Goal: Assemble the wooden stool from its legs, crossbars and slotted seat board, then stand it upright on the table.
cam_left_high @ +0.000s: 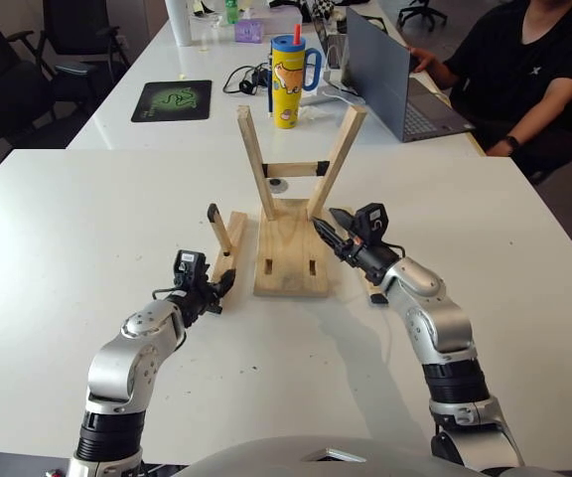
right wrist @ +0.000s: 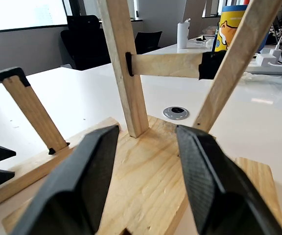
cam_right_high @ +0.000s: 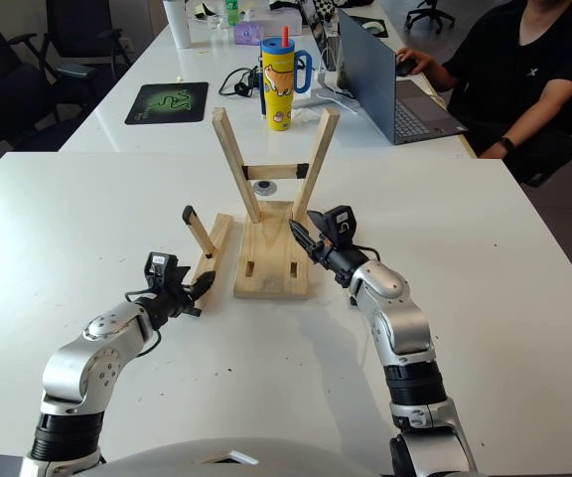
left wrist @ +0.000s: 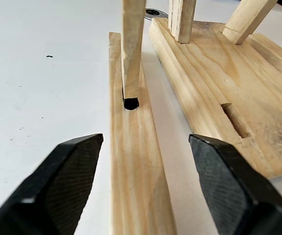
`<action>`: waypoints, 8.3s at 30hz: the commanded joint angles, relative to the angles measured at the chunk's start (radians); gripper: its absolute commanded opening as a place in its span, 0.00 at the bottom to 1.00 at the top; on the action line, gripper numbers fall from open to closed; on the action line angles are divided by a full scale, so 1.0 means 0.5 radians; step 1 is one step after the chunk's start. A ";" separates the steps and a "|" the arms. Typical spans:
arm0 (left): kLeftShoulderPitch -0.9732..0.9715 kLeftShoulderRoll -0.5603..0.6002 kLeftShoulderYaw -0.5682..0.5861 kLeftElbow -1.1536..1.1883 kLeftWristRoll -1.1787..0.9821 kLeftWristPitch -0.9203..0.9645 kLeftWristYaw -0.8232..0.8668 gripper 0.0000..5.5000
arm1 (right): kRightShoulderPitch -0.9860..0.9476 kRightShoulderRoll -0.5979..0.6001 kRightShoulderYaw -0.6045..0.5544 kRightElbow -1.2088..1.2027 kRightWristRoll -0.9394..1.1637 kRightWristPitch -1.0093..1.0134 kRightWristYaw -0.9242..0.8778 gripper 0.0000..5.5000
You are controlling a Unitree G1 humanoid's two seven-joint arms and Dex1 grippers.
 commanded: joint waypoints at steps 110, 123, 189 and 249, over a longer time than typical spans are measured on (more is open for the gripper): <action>-1.171 0.625 0.568 0.204 -1.274 -0.133 -0.993 0.38 | -1.562 -0.373 0.014 0.803 0.775 0.498 1.633 0.19; -1.262 0.605 0.384 0.202 -1.342 -0.007 -1.109 0.38 | -1.642 -0.277 0.127 0.808 0.635 0.442 1.876 0.19; -0.018 -0.629 0.410 -0.304 -0.421 -0.874 0.801 0.19 | 0.150 -0.191 0.255 0.279 -0.540 -0.041 0.151 0.35; -0.329 -0.139 0.546 -0.024 -0.571 -0.868 0.140 0.19 | 0.086 -0.174 0.228 0.308 -0.515 -0.002 0.171 0.35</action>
